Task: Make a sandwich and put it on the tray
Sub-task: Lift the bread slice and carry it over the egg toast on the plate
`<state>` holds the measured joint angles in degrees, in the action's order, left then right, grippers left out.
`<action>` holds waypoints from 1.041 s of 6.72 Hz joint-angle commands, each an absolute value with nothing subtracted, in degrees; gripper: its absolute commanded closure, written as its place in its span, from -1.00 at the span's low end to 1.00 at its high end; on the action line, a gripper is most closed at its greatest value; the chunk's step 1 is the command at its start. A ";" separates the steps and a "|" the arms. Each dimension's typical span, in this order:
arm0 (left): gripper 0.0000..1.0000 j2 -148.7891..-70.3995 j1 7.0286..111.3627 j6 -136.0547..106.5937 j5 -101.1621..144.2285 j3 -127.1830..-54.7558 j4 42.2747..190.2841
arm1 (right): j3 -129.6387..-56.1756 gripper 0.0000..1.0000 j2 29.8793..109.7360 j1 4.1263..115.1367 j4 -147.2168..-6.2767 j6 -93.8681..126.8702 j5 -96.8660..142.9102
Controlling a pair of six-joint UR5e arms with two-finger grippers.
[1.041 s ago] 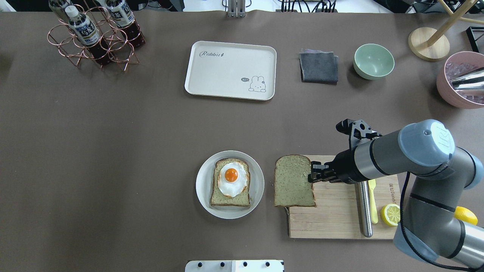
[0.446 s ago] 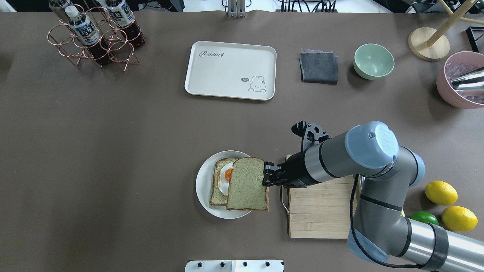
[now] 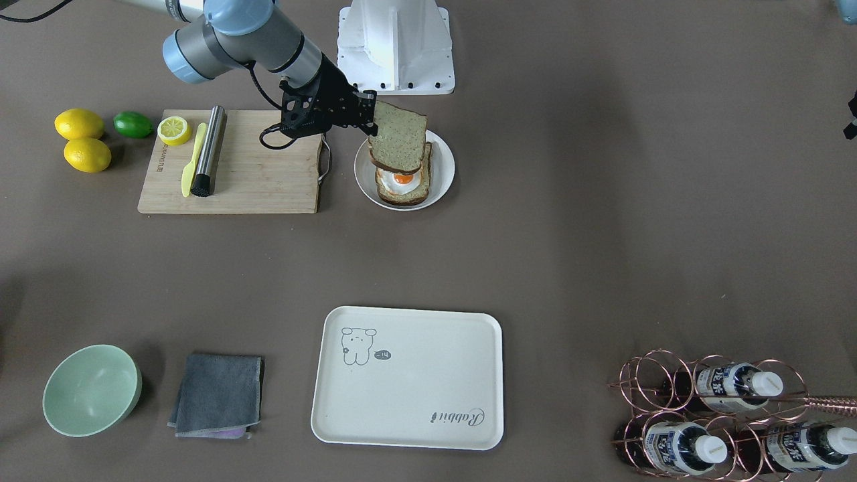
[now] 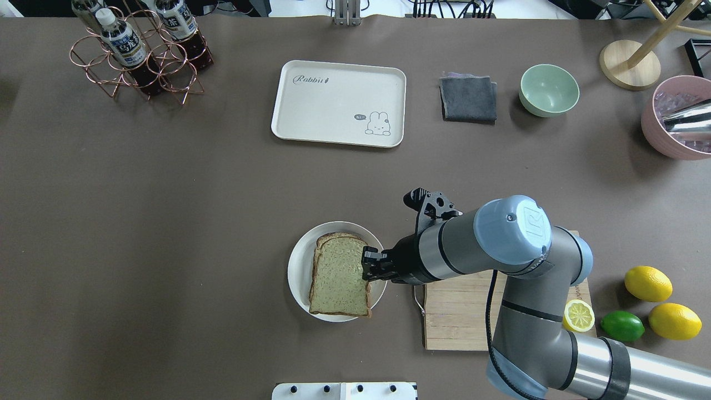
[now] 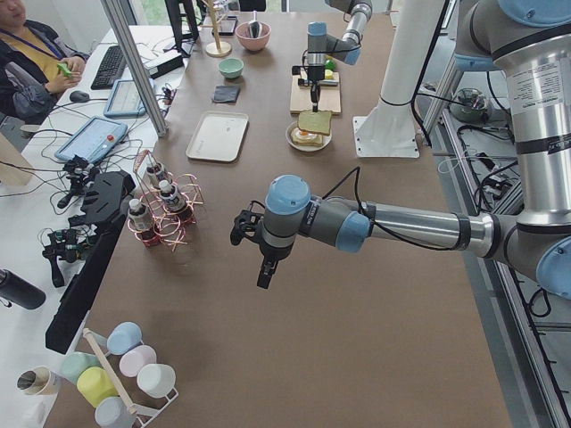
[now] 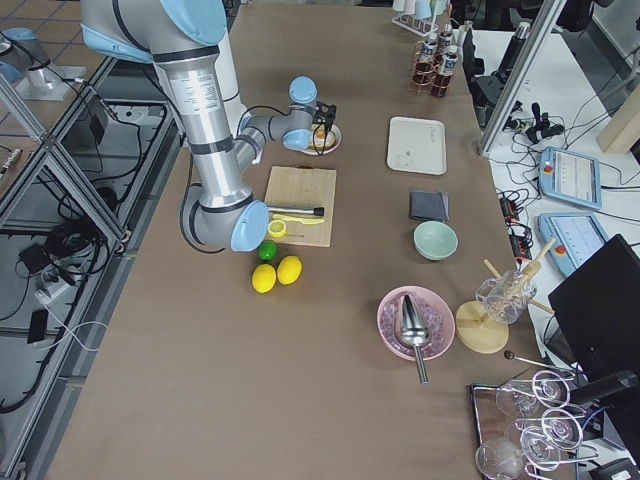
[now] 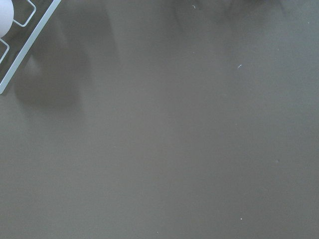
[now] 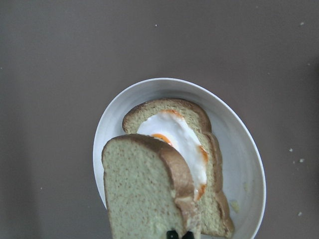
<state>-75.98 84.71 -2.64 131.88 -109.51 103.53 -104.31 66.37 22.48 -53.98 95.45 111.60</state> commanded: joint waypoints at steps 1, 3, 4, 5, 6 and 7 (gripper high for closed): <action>-0.96 -75.59 84.73 -2.64 131.92 -109.69 103.54 | -100.56 1.00 63.03 23.28 -53.96 95.27 110.83; -0.96 -75.94 84.73 -2.72 131.92 -109.69 103.45 | -99.15 1.00 62.58 23.99 -53.88 94.84 110.83; -0.96 -76.02 84.73 -2.72 131.92 -109.69 103.53 | -98.36 1.00 62.06 24.08 -53.88 94.83 110.83; -0.96 -76.03 84.73 -2.81 131.92 -109.95 103.45 | -98.35 1.00 62.49 24.08 -53.79 94.75 111.18; -0.96 -75.94 84.81 -2.81 131.92 -110.21 103.45 | -98.44 1.00 62.32 23.73 -53.79 94.83 111.27; -0.96 -75.85 84.90 -2.81 131.92 -110.56 103.36 | -98.70 1.00 62.66 23.64 -53.79 94.83 111.53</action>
